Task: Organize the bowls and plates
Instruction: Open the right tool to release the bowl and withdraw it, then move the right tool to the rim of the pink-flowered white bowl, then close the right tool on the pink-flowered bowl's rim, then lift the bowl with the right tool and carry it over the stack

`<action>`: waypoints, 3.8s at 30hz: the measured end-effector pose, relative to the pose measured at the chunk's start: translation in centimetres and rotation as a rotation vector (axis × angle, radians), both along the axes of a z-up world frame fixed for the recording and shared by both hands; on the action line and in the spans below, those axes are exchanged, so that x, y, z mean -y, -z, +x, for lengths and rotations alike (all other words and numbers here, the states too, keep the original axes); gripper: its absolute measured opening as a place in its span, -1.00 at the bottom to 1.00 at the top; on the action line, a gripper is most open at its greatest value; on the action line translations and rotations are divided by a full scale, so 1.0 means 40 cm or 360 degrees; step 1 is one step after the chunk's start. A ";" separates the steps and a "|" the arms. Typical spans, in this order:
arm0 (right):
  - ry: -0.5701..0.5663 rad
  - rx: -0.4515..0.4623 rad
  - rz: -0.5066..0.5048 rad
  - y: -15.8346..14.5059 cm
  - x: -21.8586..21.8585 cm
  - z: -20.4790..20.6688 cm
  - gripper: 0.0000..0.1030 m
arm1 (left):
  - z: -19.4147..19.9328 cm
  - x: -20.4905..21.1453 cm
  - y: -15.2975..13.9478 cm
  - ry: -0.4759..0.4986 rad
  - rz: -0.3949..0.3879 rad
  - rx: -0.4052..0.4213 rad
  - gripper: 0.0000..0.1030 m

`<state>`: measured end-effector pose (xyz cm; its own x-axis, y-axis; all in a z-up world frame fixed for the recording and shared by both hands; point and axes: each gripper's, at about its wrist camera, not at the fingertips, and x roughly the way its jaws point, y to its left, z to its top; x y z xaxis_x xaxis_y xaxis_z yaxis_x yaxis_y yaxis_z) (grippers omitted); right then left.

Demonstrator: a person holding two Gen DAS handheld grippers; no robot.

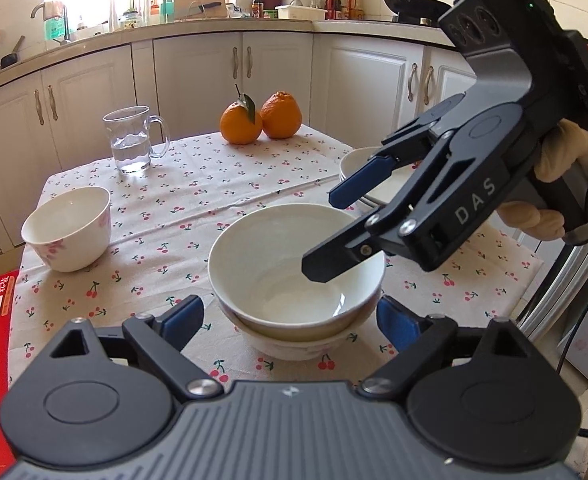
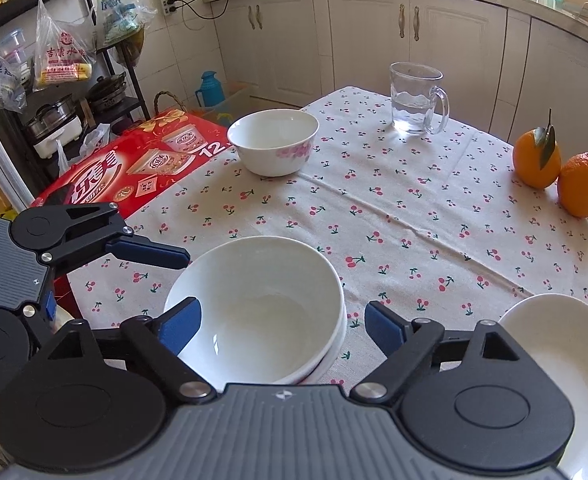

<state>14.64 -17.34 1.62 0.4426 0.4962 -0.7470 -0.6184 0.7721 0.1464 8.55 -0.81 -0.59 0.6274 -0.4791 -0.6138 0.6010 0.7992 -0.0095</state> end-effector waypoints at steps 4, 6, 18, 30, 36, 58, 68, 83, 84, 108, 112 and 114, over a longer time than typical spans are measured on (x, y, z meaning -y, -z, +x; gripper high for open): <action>0.0010 0.0014 -0.0014 -0.006 0.004 -0.005 0.83 | -0.016 -0.027 -0.015 -0.0037 0.0002 0.0026 0.81; 0.0005 0.0030 -0.0007 -0.015 0.000 -0.007 0.87 | -0.019 -0.048 -0.022 -0.0063 0.0005 0.0043 0.81; -0.0060 0.0106 -0.0011 -0.060 -0.089 0.044 0.92 | 0.057 -0.194 -0.013 -0.0350 0.0024 0.0126 0.81; -0.0183 0.0099 -0.0058 -0.079 -0.228 0.201 0.92 | 0.231 -0.268 0.031 -0.0501 0.0031 0.0175 0.81; -0.0229 0.0079 -0.0077 -0.074 -0.284 0.307 0.90 | 0.310 -0.279 0.058 -0.0509 0.0032 0.0171 0.81; -0.0275 -0.0134 -0.0011 0.053 -0.364 0.563 0.42 | 0.417 -0.256 0.092 -0.0437 0.0032 0.0133 0.79; -0.0292 -0.0167 0.0028 0.069 -0.366 0.584 0.21 | 0.427 -0.259 0.092 -0.0446 0.0016 0.0118 0.76; -0.0293 -0.0183 0.0059 0.076 -0.359 0.581 0.10 | 0.420 -0.254 0.087 -0.0423 0.0025 0.0106 0.66; -0.0291 -0.0188 0.0064 0.076 -0.357 0.579 0.10 | 0.417 -0.253 0.086 -0.0420 0.0028 0.0104 0.66; -0.0297 -0.0181 0.0139 -0.044 -0.241 0.378 0.11 | 0.220 -0.187 -0.031 -0.0275 0.0027 0.0146 0.66; -0.0287 -0.0143 0.0143 -0.074 -0.213 0.320 0.11 | 0.173 -0.169 -0.052 -0.0254 0.0005 0.0146 0.66; -0.0286 -0.0125 0.0142 -0.086 -0.199 0.290 0.11 | 0.150 -0.159 -0.059 -0.0240 0.0008 0.0149 0.66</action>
<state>26.23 -9.37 5.05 0.2833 0.6275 -0.7253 -0.7288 0.6324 0.2624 14.55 5.56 1.77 0.7463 -0.3724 -0.5517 0.4724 0.8802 0.0449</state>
